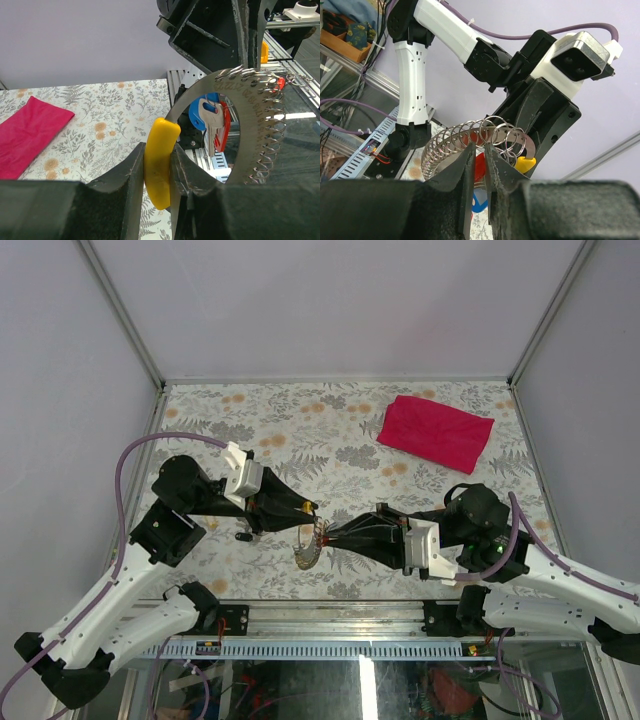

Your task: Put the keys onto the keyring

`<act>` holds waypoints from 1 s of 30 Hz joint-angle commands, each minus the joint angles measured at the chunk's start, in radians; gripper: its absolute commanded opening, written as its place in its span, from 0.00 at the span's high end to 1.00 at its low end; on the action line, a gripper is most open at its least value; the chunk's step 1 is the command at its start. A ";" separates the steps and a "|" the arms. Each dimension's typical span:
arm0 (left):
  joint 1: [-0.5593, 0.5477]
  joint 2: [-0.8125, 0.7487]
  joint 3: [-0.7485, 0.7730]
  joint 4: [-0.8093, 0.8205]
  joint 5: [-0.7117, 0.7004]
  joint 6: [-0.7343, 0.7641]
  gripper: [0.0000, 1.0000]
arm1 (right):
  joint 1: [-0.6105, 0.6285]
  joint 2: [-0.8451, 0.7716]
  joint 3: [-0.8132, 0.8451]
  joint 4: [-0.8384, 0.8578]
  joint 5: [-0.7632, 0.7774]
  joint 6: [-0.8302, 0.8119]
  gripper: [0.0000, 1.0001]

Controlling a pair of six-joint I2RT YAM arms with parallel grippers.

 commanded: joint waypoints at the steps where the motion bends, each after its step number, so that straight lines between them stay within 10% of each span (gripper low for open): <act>1: 0.007 -0.005 0.030 0.019 0.020 0.017 1.00 | 0.012 -0.005 0.050 0.029 0.043 -0.027 0.80; 30: 0.007 -0.015 0.035 -0.001 0.014 0.023 1.00 | 0.012 -0.032 0.032 0.067 0.104 -0.014 0.74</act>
